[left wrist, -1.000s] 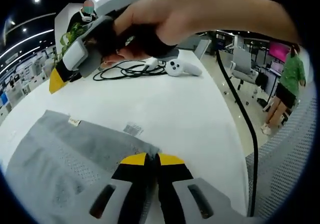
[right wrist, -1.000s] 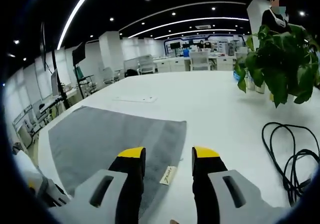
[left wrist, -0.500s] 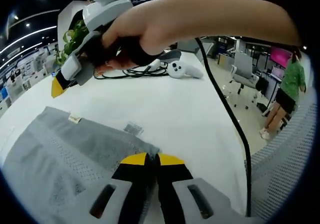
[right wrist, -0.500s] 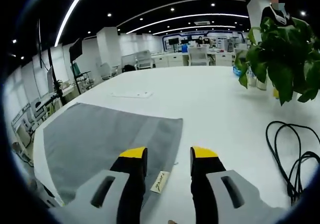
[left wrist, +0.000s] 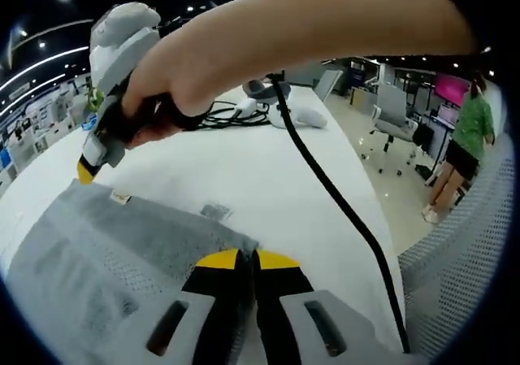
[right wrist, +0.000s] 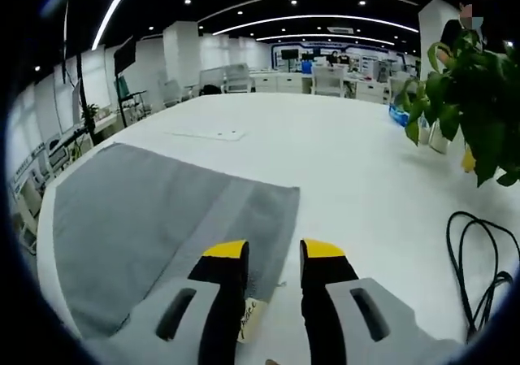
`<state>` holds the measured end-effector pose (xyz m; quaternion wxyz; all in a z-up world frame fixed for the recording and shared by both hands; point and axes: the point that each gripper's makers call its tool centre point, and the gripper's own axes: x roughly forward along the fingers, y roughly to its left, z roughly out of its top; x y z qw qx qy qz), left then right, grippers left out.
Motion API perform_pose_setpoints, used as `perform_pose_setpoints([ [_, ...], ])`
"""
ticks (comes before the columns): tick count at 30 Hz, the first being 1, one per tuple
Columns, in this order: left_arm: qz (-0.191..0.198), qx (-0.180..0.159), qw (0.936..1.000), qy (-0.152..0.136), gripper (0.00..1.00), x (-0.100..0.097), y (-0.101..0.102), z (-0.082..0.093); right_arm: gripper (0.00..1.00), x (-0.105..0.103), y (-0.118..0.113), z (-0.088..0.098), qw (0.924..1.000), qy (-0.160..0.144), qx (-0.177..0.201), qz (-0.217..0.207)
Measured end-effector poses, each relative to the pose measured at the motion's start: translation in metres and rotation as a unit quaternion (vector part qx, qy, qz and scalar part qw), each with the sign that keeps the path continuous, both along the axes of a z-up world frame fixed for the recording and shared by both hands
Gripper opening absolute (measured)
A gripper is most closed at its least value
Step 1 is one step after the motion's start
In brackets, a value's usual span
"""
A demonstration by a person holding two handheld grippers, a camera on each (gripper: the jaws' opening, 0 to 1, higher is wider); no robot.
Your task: Fold the towel on the table until its edges align and the towel forms a compact rectangular stack.
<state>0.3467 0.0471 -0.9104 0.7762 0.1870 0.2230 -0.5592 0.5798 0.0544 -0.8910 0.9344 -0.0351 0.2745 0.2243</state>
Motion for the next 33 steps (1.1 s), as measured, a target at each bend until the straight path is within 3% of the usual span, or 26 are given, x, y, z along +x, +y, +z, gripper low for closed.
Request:
perform_pose_setpoints([
  [6, -0.006, -0.004, 0.9999, 0.009, 0.06, 0.002, 0.001, 0.0, 0.21, 0.012, -0.003, -0.008, 0.9998, 0.002, 0.001, -0.018],
  [8, -0.01, -0.005, 0.9999, 0.005, 0.06, 0.002, 0.001, 0.0, 0.2, 0.019, -0.002, -0.009, 0.9998, -0.003, -0.012, -0.015],
  [14, -0.01, -0.008, 0.9999, -0.004, 0.06, 0.001, 0.001, 0.001, 0.19, 0.034, 0.005, -0.011, 0.9996, -0.006, -0.001, -0.028],
  [20, -0.015, -0.012, 0.9997, -0.012, 0.06, 0.001, 0.001, 0.0, 0.15, 0.035, 0.011, -0.024, 0.9997, 0.008, -0.01, -0.021],
  [28, -0.006, -0.024, 0.9996, -0.016, 0.06, 0.002, 0.002, -0.001, 0.05, 0.023, 0.018, -0.016, 0.9996, -0.022, 0.006, -0.014],
  [33, -0.011, -0.025, 0.9995, -0.016, 0.06, 0.002, 0.002, -0.002, 0.03, 0.027, 0.017, -0.017, 0.9987, -0.046, 0.006, -0.021],
])
